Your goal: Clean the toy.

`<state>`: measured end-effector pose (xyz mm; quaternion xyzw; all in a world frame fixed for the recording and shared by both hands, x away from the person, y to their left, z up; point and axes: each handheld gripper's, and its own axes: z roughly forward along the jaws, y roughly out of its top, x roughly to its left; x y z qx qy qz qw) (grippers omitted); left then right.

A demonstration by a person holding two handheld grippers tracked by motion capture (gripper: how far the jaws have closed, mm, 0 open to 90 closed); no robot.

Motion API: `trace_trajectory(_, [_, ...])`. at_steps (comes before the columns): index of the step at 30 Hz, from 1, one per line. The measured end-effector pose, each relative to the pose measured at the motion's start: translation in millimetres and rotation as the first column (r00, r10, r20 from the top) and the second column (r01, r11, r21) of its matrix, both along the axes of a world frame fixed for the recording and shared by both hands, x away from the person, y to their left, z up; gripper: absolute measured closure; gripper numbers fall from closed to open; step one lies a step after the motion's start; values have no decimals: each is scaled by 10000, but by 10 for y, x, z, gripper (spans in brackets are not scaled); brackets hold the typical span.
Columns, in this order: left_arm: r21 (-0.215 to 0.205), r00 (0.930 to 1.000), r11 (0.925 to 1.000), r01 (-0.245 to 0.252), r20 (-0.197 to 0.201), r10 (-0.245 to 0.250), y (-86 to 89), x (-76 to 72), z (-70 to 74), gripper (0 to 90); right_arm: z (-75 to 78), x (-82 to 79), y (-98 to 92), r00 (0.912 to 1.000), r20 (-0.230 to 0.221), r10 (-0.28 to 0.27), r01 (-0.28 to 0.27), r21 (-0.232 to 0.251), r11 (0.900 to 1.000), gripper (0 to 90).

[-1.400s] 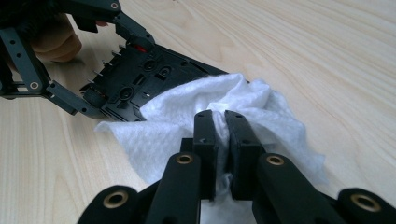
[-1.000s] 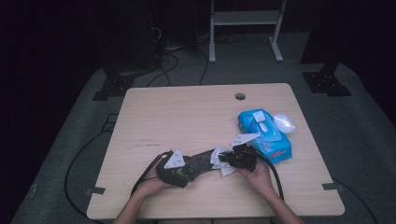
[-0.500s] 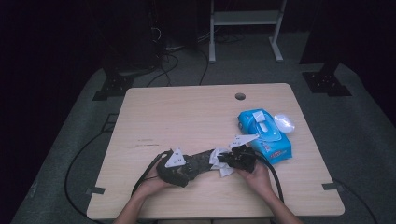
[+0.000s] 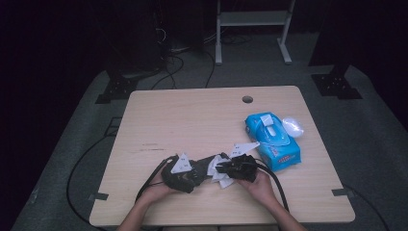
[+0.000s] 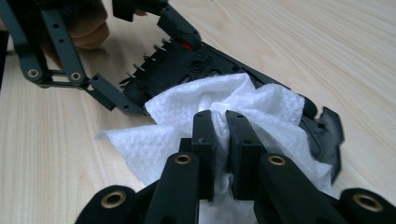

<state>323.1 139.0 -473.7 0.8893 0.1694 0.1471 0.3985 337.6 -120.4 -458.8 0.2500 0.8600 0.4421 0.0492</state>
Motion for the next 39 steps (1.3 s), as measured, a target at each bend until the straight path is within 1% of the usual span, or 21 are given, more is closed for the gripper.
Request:
trace_trajectory(1, [-40,10000,10000,46,-6,-46,5,-1,6,237,-2,10,-12,10000,44,-1,1,-34,10000,817])
trace_trajectory(3, [-149,9999,9998,90,-48,-91,11,-5,11,241,-4,36,-59,9996,102,-272,274,-152,9995,817])
trace_trajectory(5, [-90,9999,9999,135,-26,-135,10,-6,7,242,-16,76,-123,9982,-48,-600,600,-56,9982,819])
trace_trajectory(6, [-89,9999,9999,148,-18,-148,8,-6,5,243,-20,91,-152,9975,-173,-683,683,6,9977,819])
trace_trajectory(7, [-66,9999,9999,159,-16,-160,7,-7,5,243,-21,95,-162,9971,-196,-740,741,57,9972,819])
trace_trajectory(11, [-72,9997,9996,255,-26,-255,-6,-21,1,244,-16,55,-96,9994,-114,-336,338,168,9993,820])
trace_trajectory(13, [-104,9995,9994,315,-10,-315,-11,-29,3,244,-10,38,-61,9998,29,-205,205,81,9998,820])
trace_trajectory(16, [-99,9992,9992,394,19,-394,-15,-34,9,244,-13,58,-86,9993,32,-376,376,62,9993,821])
trace_trajectory(18, [-90,9990,9989,453,7,-453,-20,-39,9,244,-16,83,-131,9978,7,-662,662,61,9978,822])
trace_trajectory(21, [-61,9986,9986,520,7,-520,-30,-46,10,245,-25,112,-197,9956,-73,-933,934,98,9956,824])
trace_trajectory(23, [-101,9986,9986,519,-37,-520,-36,-49,6,245,-21,105,-183,9957,-58,-930,931,152,9955,825])
trace_trajectory(25, [-92,9978,9978,658,-77,-659,-48,-55,1,245,-19,90,-138,9975,-26,-700,701,275,9972,825])
trace_trajectory(27, [-98,9976,9976,687,-42,-688,-61,-63,3,245,-10,70,-89,9986,140,-512,508,222,9985,824])
trace_trajectory(29, [-81,9975,9974,711,1,-711,-60,-68,11,245,-1,73,-88,9985,212,-499,498,80,9987,824])
trace_trajectory(31, [-108,9976,9975,697,-16,-698,-59,-70,11,245,-6,96,-137,9974,200,-689,689,-15,9976,825])
trace_trajectory(33, [-164,9975,9974,698,-53,-699,-57,-70,12,244,-25,140,-222,9946,243,-1008,1011,-98,9948,825])
trace_trajectory(34, [-144,9975,9974,701,-42,-701,-60,-72,13,244,-36,164,-264,9924,65,-1231,1231,15,9924,825])
trace_trajectory(35, [-113,9973,9973,729,-10,-729,-64,-74,12,244,-45,187,-296,9909,-103,-1342,1343,135,9908,826])
trace_trajectory(36, [-82,9972,9971,753,1,-753,-69,-74,12,244,-48,196,-305,9903,-188,-1376,1380,228,9902,826])
trace_trajectory(37, [-119,9970,9969,774,-41,-774,-74,-76,10,244,-43,190,-290,9907,-146,-1355,1358,223,9905,827])
trace_trajectory(39, [-82,9957,9957,918,-91,-919,-90,-79,5,244,-29,165,-209,9943,-84,-1060,1063,350,9937,826])
